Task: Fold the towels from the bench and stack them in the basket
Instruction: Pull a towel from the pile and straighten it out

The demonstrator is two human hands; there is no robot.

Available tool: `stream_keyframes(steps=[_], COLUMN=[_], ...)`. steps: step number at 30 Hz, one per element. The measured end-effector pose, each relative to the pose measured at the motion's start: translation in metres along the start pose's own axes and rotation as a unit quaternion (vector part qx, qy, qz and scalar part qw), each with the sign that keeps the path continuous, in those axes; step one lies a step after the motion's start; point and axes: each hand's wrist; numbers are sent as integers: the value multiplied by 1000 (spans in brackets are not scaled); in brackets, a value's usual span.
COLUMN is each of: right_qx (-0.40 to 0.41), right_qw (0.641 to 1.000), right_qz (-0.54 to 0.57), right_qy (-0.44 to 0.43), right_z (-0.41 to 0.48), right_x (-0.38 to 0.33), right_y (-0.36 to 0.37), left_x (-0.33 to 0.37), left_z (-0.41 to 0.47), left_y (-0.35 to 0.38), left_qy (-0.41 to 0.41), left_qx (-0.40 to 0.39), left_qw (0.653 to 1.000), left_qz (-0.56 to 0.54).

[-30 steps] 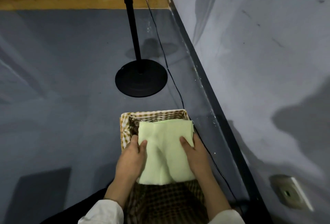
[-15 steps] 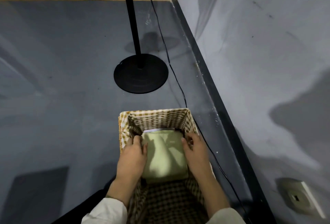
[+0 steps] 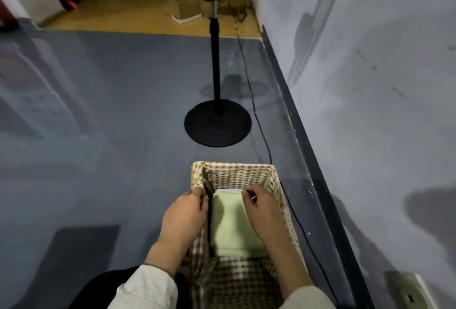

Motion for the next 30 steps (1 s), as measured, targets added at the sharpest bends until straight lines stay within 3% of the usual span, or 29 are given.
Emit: stream_keyframes(steps=[8, 16, 24, 30], right_qx=[-84, -200, -356, -442], right_qw=[988, 935, 836, 736], right_qz=[-34, -39, -56, -86], right_qy=[-126, -289, -413, -506], right_z=[-48, -152, -275, -371], right_x=[-105, -190, -253, -272], right_y=[41, 133, 201, 236], left_x=[-50, -134, -165, -161], left_z=[-92, -248, -400, -504], left_y=[-100, -167, -188, -182], left_qy=[-70, -217, -382, -520], left_qx=[112, 176, 253, 301], left_qw=[990, 955, 883, 793], left_qz=[54, 101, 101, 98])
Point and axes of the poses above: each hand's wrist, its own z-axis towards the middle knuckle, its own y-axis out of the palm, x = y × z, and after that the axes turned 11 degrees about y, right-handed
